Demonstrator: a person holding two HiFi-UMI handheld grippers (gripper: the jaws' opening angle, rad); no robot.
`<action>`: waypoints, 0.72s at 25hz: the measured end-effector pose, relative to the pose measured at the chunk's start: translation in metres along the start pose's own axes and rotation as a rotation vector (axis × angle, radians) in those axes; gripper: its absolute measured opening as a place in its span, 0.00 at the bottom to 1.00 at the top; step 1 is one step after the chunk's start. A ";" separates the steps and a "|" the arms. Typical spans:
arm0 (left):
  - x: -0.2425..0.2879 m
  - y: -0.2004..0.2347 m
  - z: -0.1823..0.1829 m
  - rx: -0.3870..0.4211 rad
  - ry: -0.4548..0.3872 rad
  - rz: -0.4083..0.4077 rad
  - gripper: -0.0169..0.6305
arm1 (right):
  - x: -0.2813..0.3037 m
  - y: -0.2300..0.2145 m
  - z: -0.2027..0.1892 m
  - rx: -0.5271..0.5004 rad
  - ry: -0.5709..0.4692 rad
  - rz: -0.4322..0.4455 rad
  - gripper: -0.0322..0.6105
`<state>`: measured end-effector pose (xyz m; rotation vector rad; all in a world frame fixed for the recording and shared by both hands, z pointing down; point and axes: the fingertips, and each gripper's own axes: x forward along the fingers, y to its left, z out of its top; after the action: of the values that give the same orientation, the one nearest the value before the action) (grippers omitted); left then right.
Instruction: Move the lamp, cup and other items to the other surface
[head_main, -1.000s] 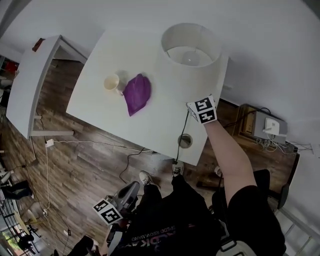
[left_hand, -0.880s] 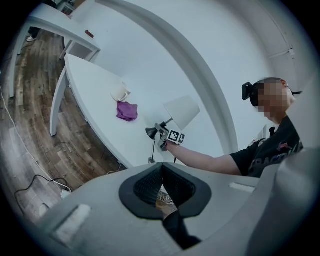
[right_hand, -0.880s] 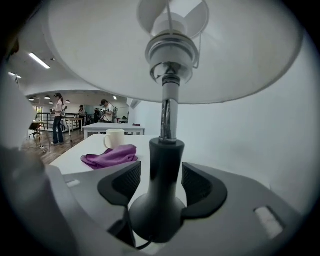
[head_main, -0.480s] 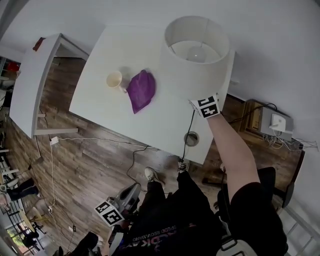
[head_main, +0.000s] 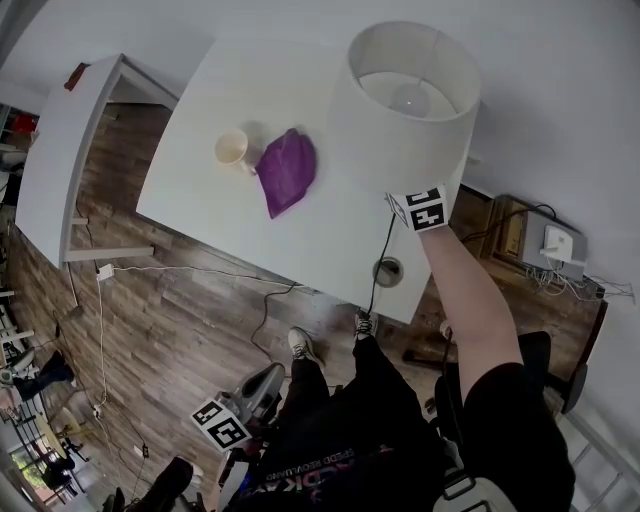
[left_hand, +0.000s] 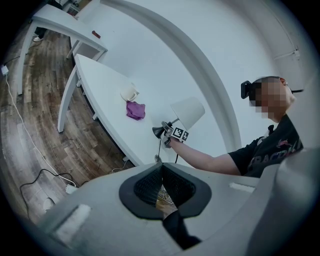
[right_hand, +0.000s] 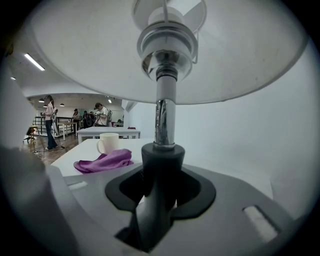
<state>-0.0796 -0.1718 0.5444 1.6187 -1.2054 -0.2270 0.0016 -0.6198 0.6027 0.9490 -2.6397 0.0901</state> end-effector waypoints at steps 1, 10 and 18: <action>-0.002 0.001 0.000 -0.002 -0.001 -0.002 0.02 | -0.001 0.000 0.000 0.003 0.003 -0.008 0.25; -0.028 0.020 0.014 0.038 0.040 -0.066 0.02 | -0.038 0.014 0.002 0.049 -0.002 -0.116 0.25; -0.053 0.031 0.023 0.055 0.063 -0.130 0.02 | -0.078 0.027 0.021 0.093 -0.047 -0.215 0.25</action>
<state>-0.1381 -0.1426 0.5378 1.7418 -1.0685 -0.2250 0.0350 -0.5545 0.5584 1.2748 -2.5758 0.1415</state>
